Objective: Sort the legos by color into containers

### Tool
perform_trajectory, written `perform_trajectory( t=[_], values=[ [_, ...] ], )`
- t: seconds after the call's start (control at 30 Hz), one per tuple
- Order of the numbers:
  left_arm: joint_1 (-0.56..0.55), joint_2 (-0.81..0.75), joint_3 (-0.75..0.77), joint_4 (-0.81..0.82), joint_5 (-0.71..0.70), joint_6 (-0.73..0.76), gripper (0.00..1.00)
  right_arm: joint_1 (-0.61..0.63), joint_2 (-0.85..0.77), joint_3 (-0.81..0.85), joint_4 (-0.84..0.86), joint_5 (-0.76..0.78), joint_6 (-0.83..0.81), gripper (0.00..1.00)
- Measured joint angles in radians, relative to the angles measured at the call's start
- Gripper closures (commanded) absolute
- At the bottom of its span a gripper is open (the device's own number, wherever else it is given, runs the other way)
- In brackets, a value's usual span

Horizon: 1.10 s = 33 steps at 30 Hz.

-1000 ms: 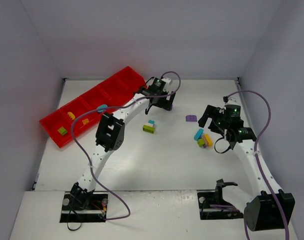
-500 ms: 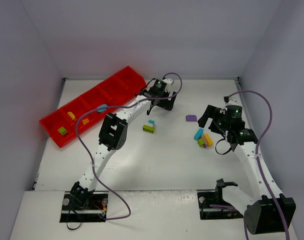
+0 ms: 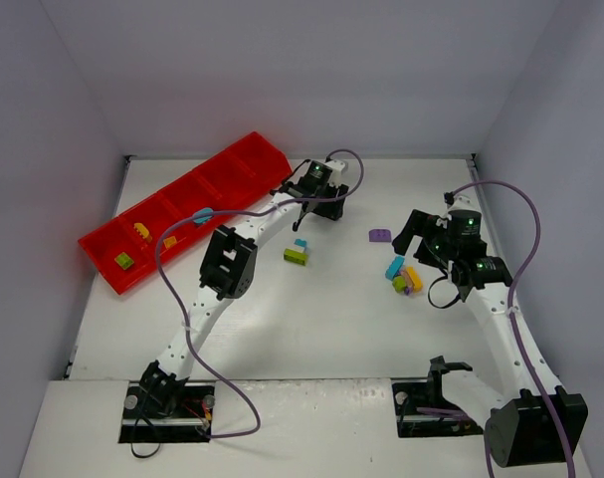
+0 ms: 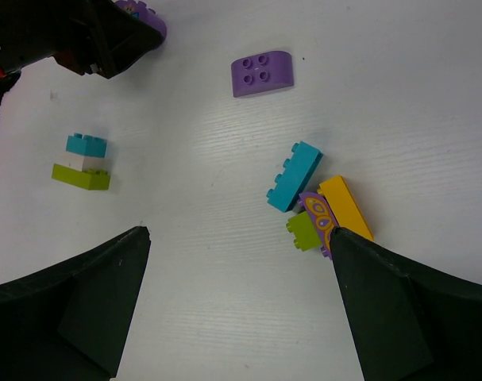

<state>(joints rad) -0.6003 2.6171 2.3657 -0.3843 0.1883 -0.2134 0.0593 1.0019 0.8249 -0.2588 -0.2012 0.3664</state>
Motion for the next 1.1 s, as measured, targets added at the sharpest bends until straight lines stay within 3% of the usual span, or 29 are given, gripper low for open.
perform_trajectory(
  t=[0.13,0.4,0.73,0.9,1.1],
  values=[
    [0.000,-0.015,-0.029,0.017,-0.006,0.000,0.75,0.000,0.000,0.000,0.000,-0.005,0.000,0.07],
    [0.040,-0.253,-0.310,0.027,-0.087,-0.023,0.75,0.000,0.000,0.000,0.000,-0.013,-0.001,0.07],
    [0.315,-0.634,-0.581,0.051,-0.220,-0.066,0.75,0.000,0.009,0.000,0.000,-0.014,-0.003,0.07],
    [0.406,-0.627,-0.579,0.040,-0.233,-0.029,0.74,0.000,0.018,0.000,0.000,-0.015,-0.003,0.07],
    [0.409,-0.502,-0.437,0.019,-0.206,0.032,0.67,0.000,0.024,0.000,0.001,-0.019,-0.003,0.07]
  ],
)
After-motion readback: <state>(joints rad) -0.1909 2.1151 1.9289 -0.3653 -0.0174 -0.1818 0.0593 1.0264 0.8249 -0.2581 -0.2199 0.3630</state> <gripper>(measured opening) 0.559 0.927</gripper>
